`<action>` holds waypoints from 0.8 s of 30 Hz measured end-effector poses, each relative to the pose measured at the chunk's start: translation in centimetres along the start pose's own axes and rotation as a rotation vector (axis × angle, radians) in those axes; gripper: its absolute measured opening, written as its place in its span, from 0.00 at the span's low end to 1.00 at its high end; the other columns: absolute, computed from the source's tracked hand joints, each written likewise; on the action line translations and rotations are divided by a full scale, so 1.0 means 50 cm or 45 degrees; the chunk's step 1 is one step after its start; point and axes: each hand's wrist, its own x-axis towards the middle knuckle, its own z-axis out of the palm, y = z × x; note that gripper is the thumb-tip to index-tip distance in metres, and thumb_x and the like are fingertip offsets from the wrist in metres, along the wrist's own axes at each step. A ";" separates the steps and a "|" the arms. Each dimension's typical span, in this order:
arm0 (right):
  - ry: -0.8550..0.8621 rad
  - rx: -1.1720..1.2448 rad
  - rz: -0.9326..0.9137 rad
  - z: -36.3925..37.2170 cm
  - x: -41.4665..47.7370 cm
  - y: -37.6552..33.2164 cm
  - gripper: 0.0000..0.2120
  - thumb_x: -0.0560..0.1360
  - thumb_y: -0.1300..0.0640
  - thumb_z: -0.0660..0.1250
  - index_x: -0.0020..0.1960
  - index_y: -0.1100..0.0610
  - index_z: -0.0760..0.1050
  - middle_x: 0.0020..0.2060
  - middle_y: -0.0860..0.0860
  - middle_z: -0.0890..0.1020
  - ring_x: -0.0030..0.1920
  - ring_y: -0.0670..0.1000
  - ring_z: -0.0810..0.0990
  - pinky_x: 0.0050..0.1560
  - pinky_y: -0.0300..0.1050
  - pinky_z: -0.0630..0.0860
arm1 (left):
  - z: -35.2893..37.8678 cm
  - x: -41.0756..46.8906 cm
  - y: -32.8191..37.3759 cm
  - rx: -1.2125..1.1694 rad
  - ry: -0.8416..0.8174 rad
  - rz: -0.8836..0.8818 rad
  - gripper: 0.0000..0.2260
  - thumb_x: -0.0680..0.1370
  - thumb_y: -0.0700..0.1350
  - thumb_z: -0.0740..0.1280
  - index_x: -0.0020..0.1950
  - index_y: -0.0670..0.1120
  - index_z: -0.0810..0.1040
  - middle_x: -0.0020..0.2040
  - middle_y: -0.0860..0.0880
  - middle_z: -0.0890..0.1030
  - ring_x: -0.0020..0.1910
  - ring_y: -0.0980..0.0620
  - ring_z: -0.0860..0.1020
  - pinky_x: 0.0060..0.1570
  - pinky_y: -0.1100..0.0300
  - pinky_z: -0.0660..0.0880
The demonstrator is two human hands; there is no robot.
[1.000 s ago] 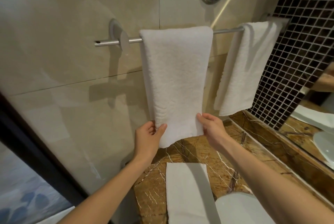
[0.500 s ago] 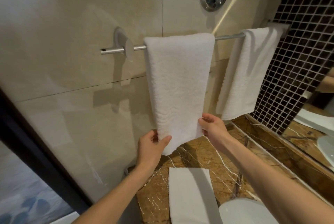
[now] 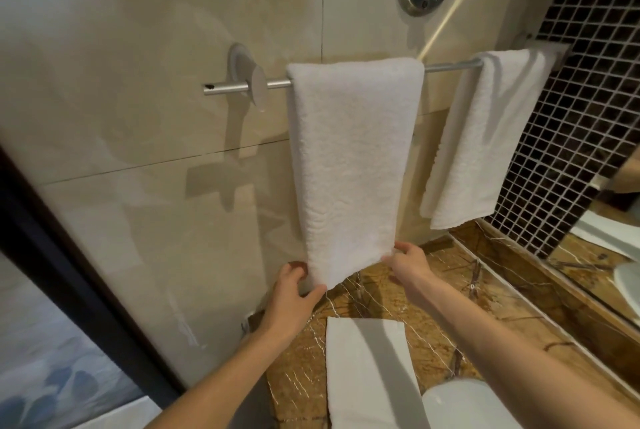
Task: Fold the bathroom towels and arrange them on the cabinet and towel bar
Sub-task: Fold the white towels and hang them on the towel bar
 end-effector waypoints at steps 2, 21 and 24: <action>0.048 -0.015 0.040 0.011 -0.022 0.006 0.27 0.76 0.70 0.62 0.73 0.61 0.60 0.65 0.58 0.71 0.59 0.56 0.74 0.59 0.50 0.74 | 0.001 0.001 -0.012 0.100 -0.018 0.093 0.12 0.75 0.45 0.71 0.57 0.46 0.80 0.67 0.54 0.63 0.65 0.59 0.65 0.69 0.62 0.60; 0.246 -1.110 -1.788 0.032 -0.263 -0.500 0.13 0.78 0.57 0.59 0.58 0.59 0.77 0.57 0.55 0.79 0.59 0.55 0.75 0.59 0.44 0.67 | 0.049 0.060 -0.036 -0.376 -0.001 -0.096 0.33 0.72 0.44 0.74 0.72 0.44 0.62 0.62 0.51 0.75 0.62 0.49 0.75 0.63 0.53 0.72; 0.059 -1.233 -1.680 0.050 -0.241 -0.510 0.15 0.81 0.52 0.55 0.48 0.60 0.76 0.44 0.56 0.79 0.48 0.57 0.75 0.45 0.46 0.65 | 0.066 0.074 -0.029 -0.435 0.072 -0.146 0.26 0.68 0.39 0.77 0.61 0.51 0.71 0.46 0.53 0.82 0.55 0.49 0.79 0.63 0.51 0.72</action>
